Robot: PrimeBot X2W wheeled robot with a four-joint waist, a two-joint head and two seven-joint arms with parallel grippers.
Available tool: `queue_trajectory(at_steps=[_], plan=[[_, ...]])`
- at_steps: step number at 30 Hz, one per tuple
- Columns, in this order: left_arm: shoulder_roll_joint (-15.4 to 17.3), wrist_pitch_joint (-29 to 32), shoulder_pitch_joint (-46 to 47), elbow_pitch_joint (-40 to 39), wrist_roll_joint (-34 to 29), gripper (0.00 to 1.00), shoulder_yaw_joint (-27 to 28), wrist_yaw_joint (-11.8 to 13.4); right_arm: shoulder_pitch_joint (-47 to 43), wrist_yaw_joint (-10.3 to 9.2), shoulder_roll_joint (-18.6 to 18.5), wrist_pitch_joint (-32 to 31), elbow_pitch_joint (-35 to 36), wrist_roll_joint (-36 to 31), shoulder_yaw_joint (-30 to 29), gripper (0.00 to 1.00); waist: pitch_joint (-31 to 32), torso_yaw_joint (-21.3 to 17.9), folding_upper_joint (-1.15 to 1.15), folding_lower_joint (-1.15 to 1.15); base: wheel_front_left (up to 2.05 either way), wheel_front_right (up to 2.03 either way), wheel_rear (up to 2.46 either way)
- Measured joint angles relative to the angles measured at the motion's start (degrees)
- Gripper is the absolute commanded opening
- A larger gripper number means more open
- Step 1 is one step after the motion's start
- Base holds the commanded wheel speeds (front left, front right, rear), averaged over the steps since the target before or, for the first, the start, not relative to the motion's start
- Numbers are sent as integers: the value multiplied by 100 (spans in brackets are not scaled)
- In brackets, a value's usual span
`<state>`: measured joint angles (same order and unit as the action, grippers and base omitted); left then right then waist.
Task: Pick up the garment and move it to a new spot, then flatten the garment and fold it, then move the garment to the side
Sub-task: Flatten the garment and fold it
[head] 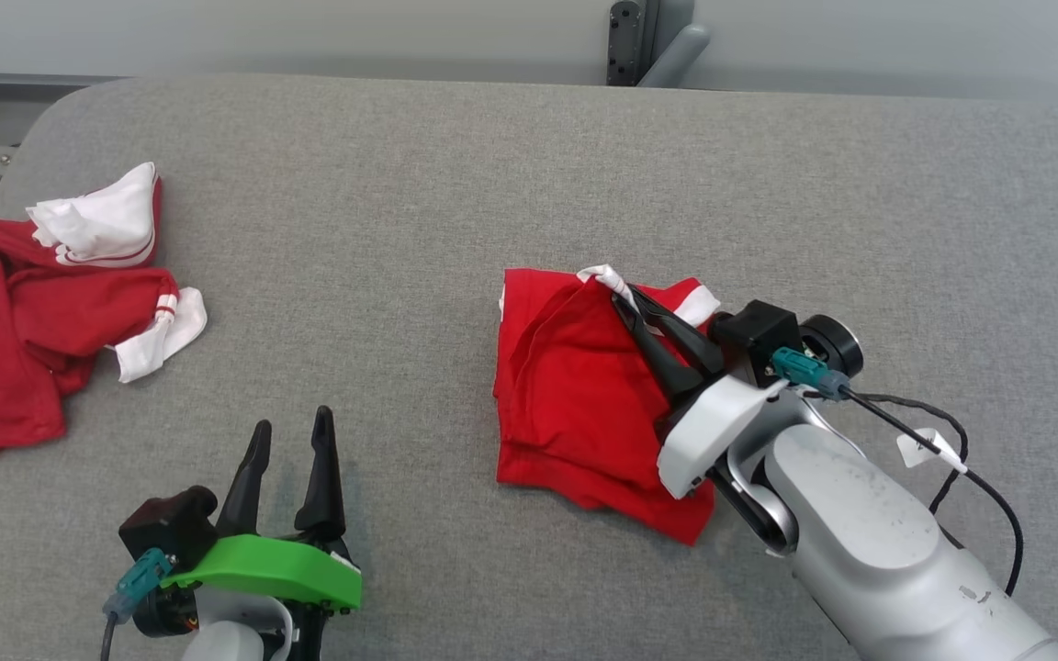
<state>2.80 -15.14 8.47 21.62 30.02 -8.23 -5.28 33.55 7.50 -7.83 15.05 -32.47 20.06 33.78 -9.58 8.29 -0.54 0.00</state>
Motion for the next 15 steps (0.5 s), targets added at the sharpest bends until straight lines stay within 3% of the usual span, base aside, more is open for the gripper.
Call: queue_trajectory(at_steps=[15], plan=[[2, 1, 282, -103, 248, 100, -414, 57, 1349, 1, -261, -43, -904, -189, 522, 0, -404, 445, 0, 0, 0, 0, 0]])
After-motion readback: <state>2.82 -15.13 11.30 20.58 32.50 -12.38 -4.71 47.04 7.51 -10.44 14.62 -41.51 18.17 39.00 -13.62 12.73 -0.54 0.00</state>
